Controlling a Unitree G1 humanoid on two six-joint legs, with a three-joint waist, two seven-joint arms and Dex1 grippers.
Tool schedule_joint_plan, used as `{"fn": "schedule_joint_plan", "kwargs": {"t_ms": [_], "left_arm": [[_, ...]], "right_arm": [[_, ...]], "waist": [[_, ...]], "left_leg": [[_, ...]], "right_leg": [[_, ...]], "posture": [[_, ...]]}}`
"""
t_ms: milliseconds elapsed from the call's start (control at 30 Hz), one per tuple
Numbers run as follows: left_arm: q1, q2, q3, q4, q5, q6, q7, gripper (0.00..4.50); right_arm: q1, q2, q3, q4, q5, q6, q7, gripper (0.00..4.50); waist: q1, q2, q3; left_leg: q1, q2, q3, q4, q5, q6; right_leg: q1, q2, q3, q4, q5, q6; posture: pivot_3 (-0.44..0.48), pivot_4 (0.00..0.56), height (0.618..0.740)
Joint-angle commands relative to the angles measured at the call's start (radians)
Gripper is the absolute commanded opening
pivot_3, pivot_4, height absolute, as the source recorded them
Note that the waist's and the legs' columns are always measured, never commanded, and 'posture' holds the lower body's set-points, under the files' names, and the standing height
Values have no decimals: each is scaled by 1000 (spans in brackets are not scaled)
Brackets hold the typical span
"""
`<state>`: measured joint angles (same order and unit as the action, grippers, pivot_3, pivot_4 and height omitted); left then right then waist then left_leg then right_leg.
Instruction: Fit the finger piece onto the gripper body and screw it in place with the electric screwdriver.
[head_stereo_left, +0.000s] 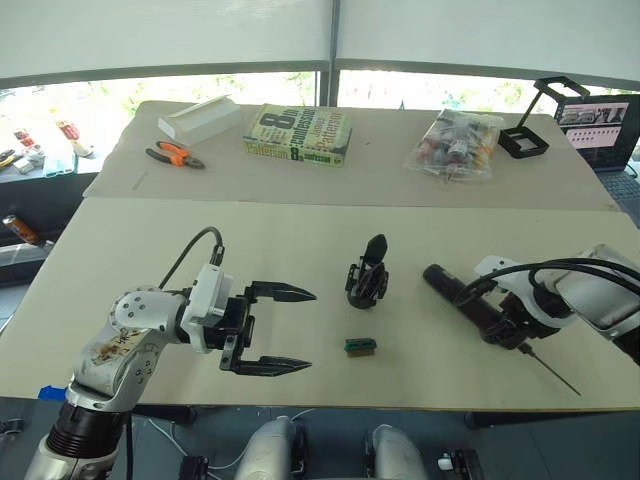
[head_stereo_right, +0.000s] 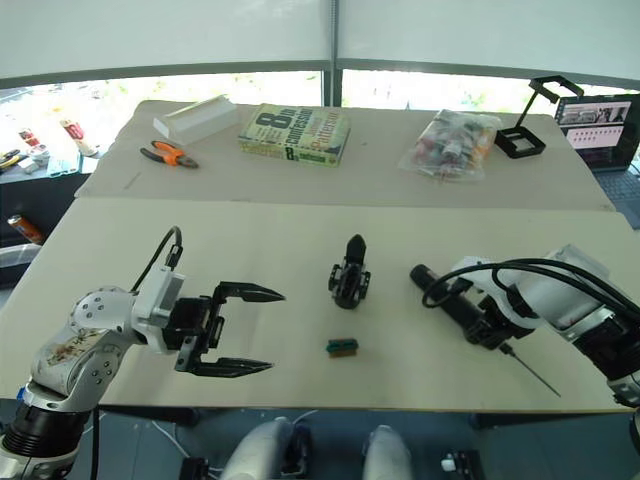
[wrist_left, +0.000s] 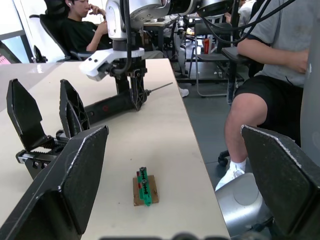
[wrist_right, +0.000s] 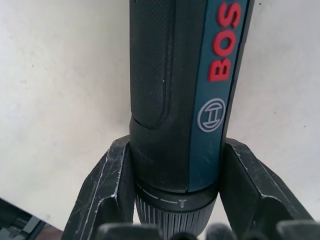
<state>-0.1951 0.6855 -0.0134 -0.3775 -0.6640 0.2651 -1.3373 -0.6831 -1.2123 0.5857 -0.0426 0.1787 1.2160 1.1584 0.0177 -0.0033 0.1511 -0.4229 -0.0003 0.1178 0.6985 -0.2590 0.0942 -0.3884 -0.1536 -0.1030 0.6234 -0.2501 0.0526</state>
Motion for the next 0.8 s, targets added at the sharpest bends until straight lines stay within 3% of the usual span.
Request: {"fn": "schedule_joint_plan", "kwargs": {"t_ms": [33, 100, 167, 267, 333, 467, 567, 667, 800], "left_arm": [[-4, 16, 27, 2, -11, -3, -3, 4500], [-8, 15, 38, 16, -18, 4, 6, 4500], [-17, 14, 40, 37, -19, 2, 1, 4500], [-44, 14, 31, 93, -5, -9, -23, 4500], [-58, 14, 26, 137, 11, -22, -39, 4500], [-52, 22, 3, 179, 66, -51, -55, 4500], [-35, 20, -9, 189, 109, -68, -41, 4500], [0, 17, -40, 196, 200, -142, -23, 4500], [51, -11, -83, 182, 292, -196, 47, 4500]], "right_arm": [[62, -113, -183, 44, 69, -33, 47, 1923], [130, -132, -368, 32, 163, -34, 67, 1923], [229, -97, -651, 8, 288, -58, 125, 1923], [307, 102, -1149, -78, 456, -105, 110, 1923], [318, 217, -1312, -142, 480, -137, -2, 1923], [351, 387, -1429, -370, 599, -228, -99, 1923], [330, 568, -1439, -533, 717, -287, -268, 1923], [420, 683, -1334, -687, 810, -330, -311, 1923], [514, 784, -1134, -784, 705, -540, -254, 1923]], "waist": [[4, 2, 1], [6, 4, 2], [0, 5, 3], [-12, 4, 3], [-9, 6, 3], [2, 4, 3], [-5, 5, 3], [-7, 5, 3], [-7, 5, 3]], "left_leg": [[-2, -1, 0, 0, 0, 0], [-3, -2, 0, 0, 0, 0], [-3, -1, 2, 0, 0, 0], [-1, 2, 2, -3, 1, -1], [0, 5, 3, -3, 2, -2], [0, 4, 2, -3, 2, -2], [0, 3, 3, -3, 2, -2], [0, 3, 3, -4, 2, -2], [0, 2, 3, -5, 1, -2]], "right_leg": [[0, -1, 0, 1, 0, 0], [-1, -2, 0, 1, 0, 1], [-1, -1, 1, 1, 0, 1], [1, 3, 1, 1, 0, 0], [0, 5, 2, 1, 1, 0], [0, 5, 2, 2, 0, 0], [-1, 5, 5, 2, 1, 0], [-1, 5, 5, 2, 0, 0], [-1, 6, 5, 2, 0, -1]], "posture": [[0, 150, 740], [0, 150, 740], [0, 150, 740], [0, 150, 740], [0, 150, 740], [0, 150, 740], [0, 150, 740], [0, 150, 740], [0, 150, 740]]}}
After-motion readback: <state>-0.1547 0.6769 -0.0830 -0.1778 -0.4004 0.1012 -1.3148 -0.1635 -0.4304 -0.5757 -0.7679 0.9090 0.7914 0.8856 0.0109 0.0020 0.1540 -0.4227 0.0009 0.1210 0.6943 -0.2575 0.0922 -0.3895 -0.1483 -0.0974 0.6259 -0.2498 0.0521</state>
